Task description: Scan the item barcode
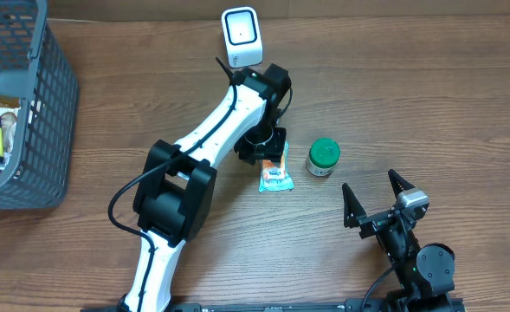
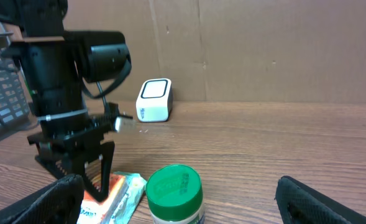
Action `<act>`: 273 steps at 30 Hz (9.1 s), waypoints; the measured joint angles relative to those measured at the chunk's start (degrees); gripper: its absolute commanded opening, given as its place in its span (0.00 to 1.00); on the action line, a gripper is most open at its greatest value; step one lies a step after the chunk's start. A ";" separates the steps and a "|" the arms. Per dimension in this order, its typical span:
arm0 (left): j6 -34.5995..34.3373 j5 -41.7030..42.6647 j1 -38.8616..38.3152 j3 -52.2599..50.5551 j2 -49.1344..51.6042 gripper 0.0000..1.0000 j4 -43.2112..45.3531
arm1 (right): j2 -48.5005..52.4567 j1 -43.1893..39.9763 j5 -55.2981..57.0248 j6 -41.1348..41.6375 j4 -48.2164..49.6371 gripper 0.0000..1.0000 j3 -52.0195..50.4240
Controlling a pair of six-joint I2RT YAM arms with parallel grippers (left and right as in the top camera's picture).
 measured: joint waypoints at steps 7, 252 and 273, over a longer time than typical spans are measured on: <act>-0.02 0.20 -2.10 -1.68 -0.02 0.33 3.91 | 0.00 0.00 0.00 0.02 0.02 1.00 0.00; 38.14 -9.68 73.59 8.57 0.09 1.00 20.22 | 0.00 0.00 -0.07 0.02 0.00 1.00 0.00; 40.26 -9.18 73.20 -7.85 -1.31 0.06 35.54 | 0.00 0.00 -0.07 0.00 0.02 1.00 0.00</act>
